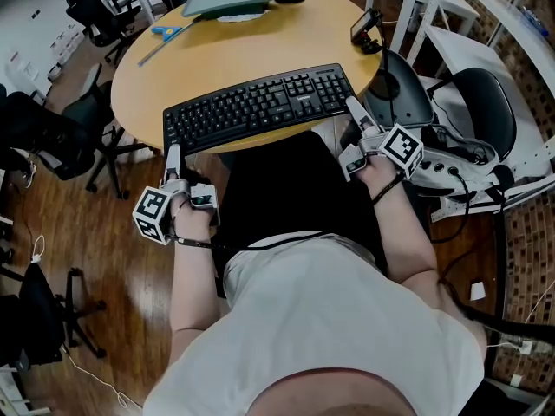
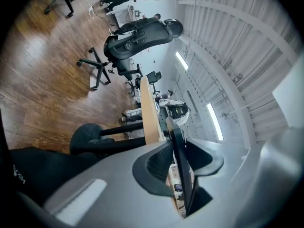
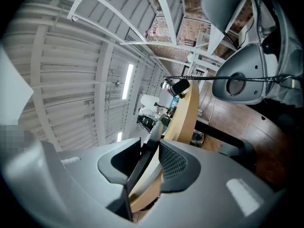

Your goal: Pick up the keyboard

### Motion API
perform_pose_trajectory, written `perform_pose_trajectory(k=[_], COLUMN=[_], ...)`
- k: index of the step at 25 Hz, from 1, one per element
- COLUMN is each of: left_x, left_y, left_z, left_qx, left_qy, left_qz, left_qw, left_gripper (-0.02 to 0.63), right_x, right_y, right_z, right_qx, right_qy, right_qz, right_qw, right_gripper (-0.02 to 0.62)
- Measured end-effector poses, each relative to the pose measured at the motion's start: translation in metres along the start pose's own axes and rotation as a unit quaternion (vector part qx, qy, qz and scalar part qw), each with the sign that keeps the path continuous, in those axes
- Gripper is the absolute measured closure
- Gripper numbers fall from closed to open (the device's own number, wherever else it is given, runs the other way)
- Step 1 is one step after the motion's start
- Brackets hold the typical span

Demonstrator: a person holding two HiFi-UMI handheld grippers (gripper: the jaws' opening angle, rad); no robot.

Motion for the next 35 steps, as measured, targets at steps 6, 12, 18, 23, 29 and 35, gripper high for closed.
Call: perform_pose_trajectory(k=[6,12,18,23,29,35], left_x=[0.023,0.049,0.071,0.083,0.100,0.105], left_y=[0.008,0.011,0.004,0.002,-0.003,-0.001], left_z=[-0.001,-0.002,-0.003,-0.003,-0.007,-0.008], left_qx=[0.001,0.004,0.014,0.018,0.019,0.015], left_qy=[0.009,0.019,0.024,0.024,0.030,0.030], left_qz=[-0.021,-0.048,-0.084,-0.115,-0.146,-0.156], left_qw=[0.9997,0.9987,0.9961,0.9930,0.9887,0.9872], left_gripper=[0.187,0.186,0.186,0.184,0.184,0.184], right_x=[-0.012,-0.029,-0.051,-0.063,-0.077,-0.085], right_y=[0.009,0.015,0.018,0.017,0.014,0.014], right_z=[0.014,0.032,0.046,0.059,0.069,0.076], right_qx=[0.012,0.023,0.039,0.049,0.066,0.072], right_qy=[-0.008,-0.022,-0.034,-0.059,-0.068,-0.074], right_qz=[0.024,0.036,0.071,0.079,0.107,0.126], right_qw=[1.000,0.999,0.996,0.994,0.990,0.987], right_gripper=[0.472,0.471,0.471,0.472,0.471,0.471])
Point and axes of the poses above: the fingertips, and each gripper's own axes: y forward along the fingers, x to its right, z out of its top, the point moved 5 cm from there along -y, backward along the fingers, and after that the axes turned 13 degrees about -y, right-handed, at the moved point
